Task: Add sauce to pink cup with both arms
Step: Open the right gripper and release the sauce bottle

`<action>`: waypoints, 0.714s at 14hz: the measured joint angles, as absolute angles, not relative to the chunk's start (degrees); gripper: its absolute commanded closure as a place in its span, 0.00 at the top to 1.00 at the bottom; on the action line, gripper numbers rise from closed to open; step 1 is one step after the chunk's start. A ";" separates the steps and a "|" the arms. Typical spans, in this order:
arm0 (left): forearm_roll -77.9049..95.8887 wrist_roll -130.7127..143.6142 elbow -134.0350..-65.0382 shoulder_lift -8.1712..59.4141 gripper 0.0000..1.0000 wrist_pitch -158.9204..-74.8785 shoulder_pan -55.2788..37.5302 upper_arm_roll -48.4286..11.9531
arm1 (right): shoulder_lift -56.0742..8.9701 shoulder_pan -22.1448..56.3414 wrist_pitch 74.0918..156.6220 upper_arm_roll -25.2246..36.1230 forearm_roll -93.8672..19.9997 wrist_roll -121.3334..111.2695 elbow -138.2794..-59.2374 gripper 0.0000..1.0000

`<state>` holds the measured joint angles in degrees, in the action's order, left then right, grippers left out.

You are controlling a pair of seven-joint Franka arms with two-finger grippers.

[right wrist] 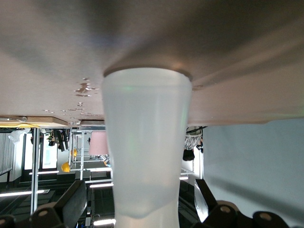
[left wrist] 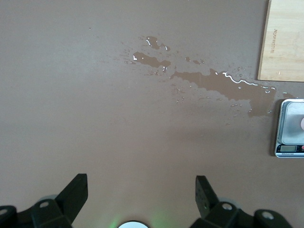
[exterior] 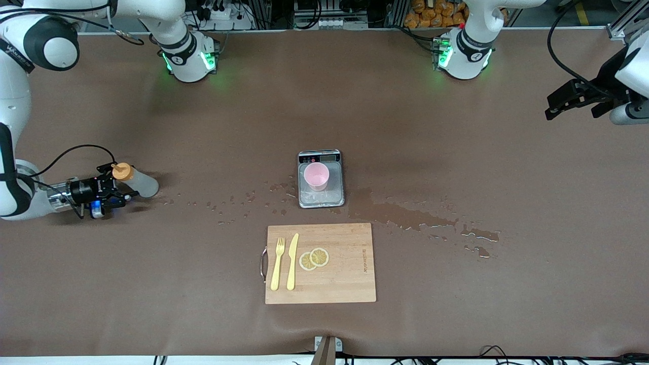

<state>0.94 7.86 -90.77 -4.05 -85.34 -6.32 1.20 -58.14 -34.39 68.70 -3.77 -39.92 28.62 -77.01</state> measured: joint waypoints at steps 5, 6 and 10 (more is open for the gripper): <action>0.94 7.86 -90.27 -4.15 1.00 -85.69 -6.20 1.25 | -57.10 -33.96 68.63 -4.08 -34.20 32.90 -68.57 1.00; 0.94 7.86 -90.09 -4.16 1.00 -85.70 -6.16 1.29 | -56.60 -33.36 68.44 -4.23 -32.77 34.29 -66.99 1.00; 0.94 7.87 -89.51 -4.19 1.00 -85.74 -6.19 1.07 | -53.39 -29.40 68.16 -4.44 -27.20 36.07 -63.87 1.00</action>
